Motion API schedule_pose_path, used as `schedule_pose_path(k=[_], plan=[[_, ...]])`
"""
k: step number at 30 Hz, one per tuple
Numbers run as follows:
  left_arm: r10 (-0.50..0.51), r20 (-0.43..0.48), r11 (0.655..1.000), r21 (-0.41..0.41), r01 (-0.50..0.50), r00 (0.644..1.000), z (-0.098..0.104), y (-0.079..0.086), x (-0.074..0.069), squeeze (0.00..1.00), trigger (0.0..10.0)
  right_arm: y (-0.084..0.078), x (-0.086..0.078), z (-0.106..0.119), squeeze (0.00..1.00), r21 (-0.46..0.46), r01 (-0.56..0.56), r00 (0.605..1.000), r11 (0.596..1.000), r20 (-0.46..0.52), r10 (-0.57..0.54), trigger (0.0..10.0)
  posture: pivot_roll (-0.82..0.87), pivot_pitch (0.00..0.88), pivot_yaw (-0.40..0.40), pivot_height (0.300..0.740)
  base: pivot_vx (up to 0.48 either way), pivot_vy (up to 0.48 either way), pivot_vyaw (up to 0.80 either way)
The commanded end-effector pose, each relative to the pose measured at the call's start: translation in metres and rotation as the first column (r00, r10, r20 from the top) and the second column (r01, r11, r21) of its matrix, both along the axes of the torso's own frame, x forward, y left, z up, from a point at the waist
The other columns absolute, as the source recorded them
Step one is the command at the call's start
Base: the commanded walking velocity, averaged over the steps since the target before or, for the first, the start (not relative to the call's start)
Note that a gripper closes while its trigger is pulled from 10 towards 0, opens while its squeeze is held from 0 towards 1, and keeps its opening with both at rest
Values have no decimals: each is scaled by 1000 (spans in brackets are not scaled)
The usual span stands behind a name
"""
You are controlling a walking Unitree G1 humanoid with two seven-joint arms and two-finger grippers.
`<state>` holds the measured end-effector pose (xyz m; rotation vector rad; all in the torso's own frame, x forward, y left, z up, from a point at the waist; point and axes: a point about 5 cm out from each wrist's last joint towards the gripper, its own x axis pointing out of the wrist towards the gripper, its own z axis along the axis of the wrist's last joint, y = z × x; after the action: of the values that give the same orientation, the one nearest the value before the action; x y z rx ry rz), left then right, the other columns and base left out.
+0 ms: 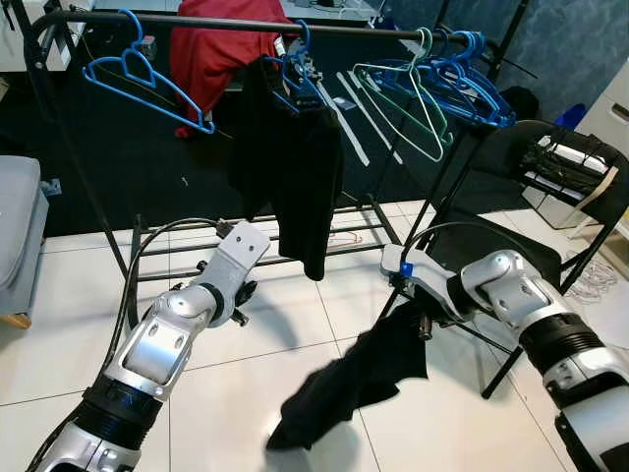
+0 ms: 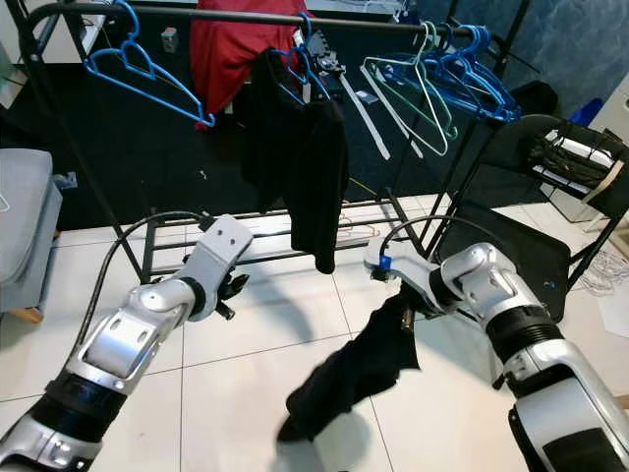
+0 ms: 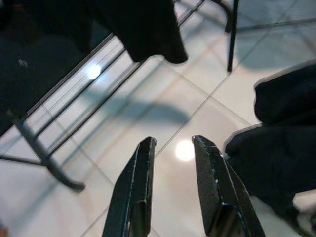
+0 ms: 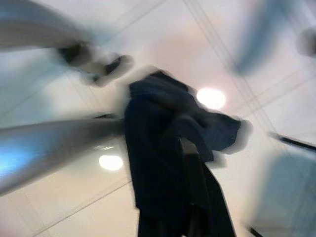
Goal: Hang hanger
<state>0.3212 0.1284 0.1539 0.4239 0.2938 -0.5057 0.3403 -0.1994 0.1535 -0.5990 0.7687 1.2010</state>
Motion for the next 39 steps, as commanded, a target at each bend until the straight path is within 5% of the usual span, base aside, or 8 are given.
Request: schedule_pose_path(k=[1, 8, 13, 16, 20, 25, 31, 39], plan=[[-107, 13, 993, -53, 107, 994, 4, -15, -6, 0, 10000, 7, -7, 2, 0, 114, -35, 994, 993, -101, 47, 0, -139, 138, -114, 740, 0, 0, 0], [-164, 3, 975, -150, 163, 986, 12, -29, -8, 0, 10000, 27, 9, -8, 0, 301, 221, 974, 928, -110, -196, 0, -145, 136, -115, 740, 0, 0, 0], [-141, -4, 983, -116, 140, 990, 9, -29, -4, 0, 10000, 17, 39, -5, 0, 489, 651, 721, 580, -159, -674, 0, -146, 133, -113, 740, 0, 0, 0], [-99, -23, 990, -103, 96, 995, 5, -19, -5, 0, 10000, -53, 35, -23, 0, 446, 851, -41, -277, -469, -882, 0, -137, 122, -121, 740, 0, 0, 0], [-101, -26, 991, -95, 98, 995, 3, -19, -6, 0, 10000, -58, 31, -29, 0, 392, 835, -131, -385, -539, -832, 0, -137, 122, -121, 740, 0, 0, 0], [-113, -22, 991, -80, 111, 993, 1, -20, -8, 0, 10000, -53, 29, -36, 0, 382, 868, -91, -318, -507, -857, 0, -145, 118, -114, 740, 0, 0, 0], [-169, 31, 985, 15, 169, 985, 3, -21, -6, 0, 10000, -1, 25, -32, 0, 194, 398, 853, 897, 282, -439, 0, -145, 121, -108, 740, 0, 0, 0], [-173, 25, 984, 35, 172, 985, 2, -18, -7, 0, 10000, -6, 2, -39, 0, -57, -46, 956, 997, 286, 60, 0, -141, 128, -113, 740, 0, 0, 0]])
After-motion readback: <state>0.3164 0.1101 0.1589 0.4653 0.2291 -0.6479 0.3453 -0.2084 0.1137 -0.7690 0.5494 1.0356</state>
